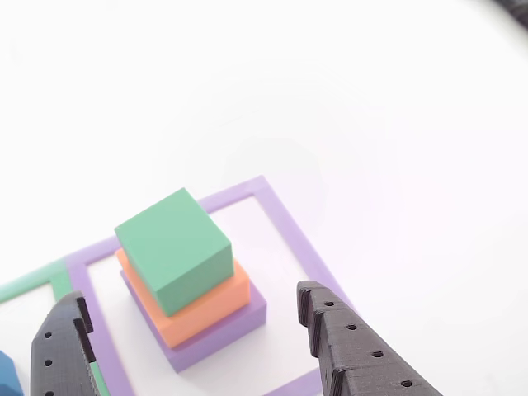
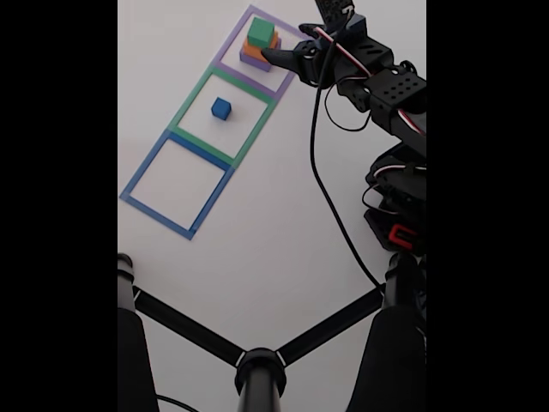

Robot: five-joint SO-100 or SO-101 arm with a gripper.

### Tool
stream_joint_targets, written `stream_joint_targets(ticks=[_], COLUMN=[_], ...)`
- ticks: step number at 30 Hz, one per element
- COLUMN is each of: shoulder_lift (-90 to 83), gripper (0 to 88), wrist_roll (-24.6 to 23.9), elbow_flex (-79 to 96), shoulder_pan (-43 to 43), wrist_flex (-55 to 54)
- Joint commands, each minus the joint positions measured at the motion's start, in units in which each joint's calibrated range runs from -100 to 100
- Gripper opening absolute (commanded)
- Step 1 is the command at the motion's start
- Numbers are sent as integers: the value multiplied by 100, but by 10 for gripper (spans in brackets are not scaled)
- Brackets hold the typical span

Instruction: Tower of hanoi

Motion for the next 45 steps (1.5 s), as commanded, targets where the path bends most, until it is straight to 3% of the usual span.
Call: stream_joint_targets(ticks=[1,9,16,45], shoulder_lift=[631,2017,2891,4181], gripper=[322,357,347,315], wrist_roll=[0,0,0,0], elbow_flex=[79,88,-221,-1003], shoulder_pan=[45,-84,-168,-298], wrist_flex=[-1390,-3244,-3972,-4482])
